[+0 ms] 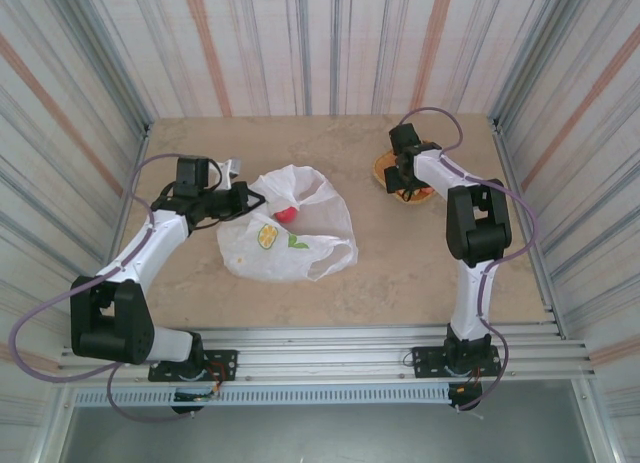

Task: Place the fruits into the plastic bag

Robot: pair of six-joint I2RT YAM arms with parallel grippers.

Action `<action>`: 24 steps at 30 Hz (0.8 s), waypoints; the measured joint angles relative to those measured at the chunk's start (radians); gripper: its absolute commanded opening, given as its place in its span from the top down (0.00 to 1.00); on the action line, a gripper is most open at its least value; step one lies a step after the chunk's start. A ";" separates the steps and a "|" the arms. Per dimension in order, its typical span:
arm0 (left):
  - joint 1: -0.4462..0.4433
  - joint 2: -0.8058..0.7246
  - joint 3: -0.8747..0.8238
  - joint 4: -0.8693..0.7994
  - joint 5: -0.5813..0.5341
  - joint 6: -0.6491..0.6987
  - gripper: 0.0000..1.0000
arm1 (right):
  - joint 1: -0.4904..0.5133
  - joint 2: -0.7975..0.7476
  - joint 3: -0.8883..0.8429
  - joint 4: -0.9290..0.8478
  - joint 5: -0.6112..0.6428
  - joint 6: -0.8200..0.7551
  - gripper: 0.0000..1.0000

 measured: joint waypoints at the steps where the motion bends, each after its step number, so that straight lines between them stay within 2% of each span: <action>1: 0.000 0.000 0.000 0.000 0.000 0.000 1.00 | 0.000 0.000 0.000 -0.001 0.000 0.000 0.23; 10: 0.000 0.000 0.000 0.000 0.001 -0.008 1.00 | -0.013 0.005 0.010 -0.007 -0.033 0.001 0.28; 24: 0.007 0.000 0.000 0.000 0.009 -0.011 1.00 | -0.025 0.039 0.043 -0.014 -0.083 0.004 0.30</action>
